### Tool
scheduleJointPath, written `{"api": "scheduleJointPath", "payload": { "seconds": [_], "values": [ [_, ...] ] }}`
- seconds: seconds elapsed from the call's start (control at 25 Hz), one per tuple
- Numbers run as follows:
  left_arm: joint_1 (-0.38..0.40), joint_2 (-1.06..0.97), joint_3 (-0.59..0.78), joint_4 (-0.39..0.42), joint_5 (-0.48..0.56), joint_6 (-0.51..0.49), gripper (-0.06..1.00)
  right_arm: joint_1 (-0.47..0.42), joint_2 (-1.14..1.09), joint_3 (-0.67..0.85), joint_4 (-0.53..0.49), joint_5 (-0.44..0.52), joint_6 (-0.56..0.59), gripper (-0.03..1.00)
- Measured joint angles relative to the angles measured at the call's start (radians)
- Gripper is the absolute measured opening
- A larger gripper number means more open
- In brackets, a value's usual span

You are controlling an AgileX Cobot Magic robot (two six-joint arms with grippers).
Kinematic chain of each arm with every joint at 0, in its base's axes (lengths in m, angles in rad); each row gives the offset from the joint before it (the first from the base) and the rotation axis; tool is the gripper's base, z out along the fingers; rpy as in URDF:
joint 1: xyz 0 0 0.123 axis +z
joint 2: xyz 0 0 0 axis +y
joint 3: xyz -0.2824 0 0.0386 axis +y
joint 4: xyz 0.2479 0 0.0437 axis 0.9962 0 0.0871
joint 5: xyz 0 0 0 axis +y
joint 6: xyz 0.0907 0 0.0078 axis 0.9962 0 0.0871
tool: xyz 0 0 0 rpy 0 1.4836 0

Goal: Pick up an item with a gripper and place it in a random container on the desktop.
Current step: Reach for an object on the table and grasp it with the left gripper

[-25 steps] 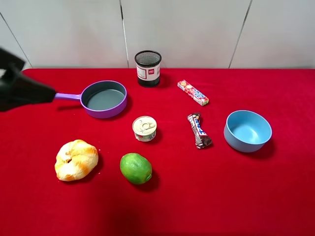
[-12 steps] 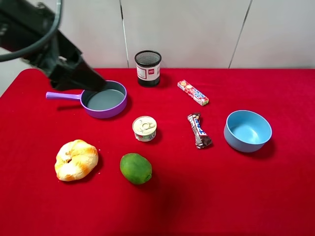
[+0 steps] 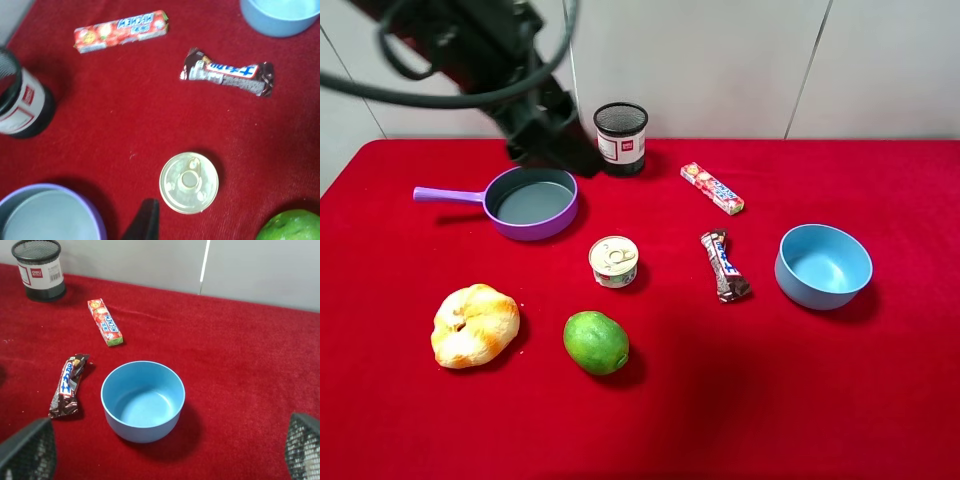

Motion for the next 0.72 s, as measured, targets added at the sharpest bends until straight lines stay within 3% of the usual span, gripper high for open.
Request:
{"api": "scheduleJointPath", "payload": {
  "seconds": [0.24,0.72],
  "values": [
    [-0.062,0.128,-0.159,0.039,0.086,0.004,0.9,0.0,0.0,0.0,0.0,0.0,0.0,0.69],
    [-0.152,0.366,-0.429,0.091,0.214,0.117,0.9,0.0,0.0,0.0,0.0,0.0,0.0,0.69]
  ]
}}
